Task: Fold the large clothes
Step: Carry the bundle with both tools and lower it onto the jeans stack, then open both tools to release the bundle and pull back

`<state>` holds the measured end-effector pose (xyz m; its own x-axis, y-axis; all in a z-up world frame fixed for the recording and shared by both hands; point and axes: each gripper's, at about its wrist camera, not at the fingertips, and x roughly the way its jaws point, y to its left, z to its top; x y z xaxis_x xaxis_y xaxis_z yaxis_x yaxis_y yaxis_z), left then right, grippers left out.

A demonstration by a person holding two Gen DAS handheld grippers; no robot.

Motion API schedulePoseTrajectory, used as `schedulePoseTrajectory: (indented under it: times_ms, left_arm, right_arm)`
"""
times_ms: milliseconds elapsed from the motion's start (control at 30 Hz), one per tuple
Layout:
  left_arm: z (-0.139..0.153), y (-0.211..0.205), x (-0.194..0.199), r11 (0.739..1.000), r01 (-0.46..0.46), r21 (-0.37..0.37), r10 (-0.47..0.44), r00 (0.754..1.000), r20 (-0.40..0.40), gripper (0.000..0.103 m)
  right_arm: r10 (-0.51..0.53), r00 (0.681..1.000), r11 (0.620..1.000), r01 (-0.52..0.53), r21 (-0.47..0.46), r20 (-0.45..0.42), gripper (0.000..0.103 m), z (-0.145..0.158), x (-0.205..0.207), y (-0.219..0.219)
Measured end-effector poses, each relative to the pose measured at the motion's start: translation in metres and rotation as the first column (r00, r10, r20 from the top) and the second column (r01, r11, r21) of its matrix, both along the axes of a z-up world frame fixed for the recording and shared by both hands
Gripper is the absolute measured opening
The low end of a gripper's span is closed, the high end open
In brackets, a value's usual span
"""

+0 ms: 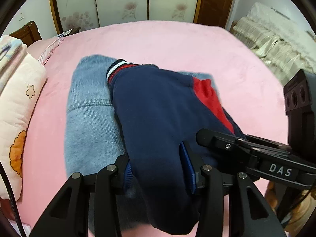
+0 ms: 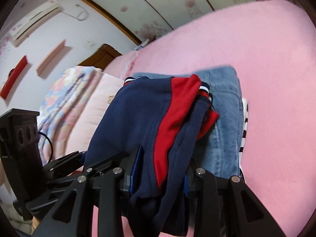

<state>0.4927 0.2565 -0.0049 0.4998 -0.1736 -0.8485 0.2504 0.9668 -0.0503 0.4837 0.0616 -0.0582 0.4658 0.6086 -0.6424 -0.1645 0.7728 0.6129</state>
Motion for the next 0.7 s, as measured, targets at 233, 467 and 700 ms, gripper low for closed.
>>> schedulePoseTrajectory:
  times_ms: [233, 467, 700]
  left_arm:
    - [-0.022, 0.005, -0.005, 0.992, -0.083, 0.1, 0.072, 0.992, 0.103, 0.088]
    - [-0.002, 0.006, -0.03, 0.988, -0.11, 0.113, 0.097, 0.989, 0.111, 0.088]
    - [0.033, -0.005, -0.083, 0.984, -0.16, 0.073, 0.153, 0.983, 0.099, 0.088]
  right_arm:
    - [0.019, 0.999, 0.994, -0.015, -0.111, 0.035, 0.047, -0.008, 0.001, 0.014]
    - [0.064, 0.996, 0.978, -0.051, -0.2, 0.057, 0.049, 0.02, -0.017, 0.008]
    - [0.056, 0.996, 0.964, -0.036, -0.262, 0.067, 0.049, 0.055, -0.068, -0.018]
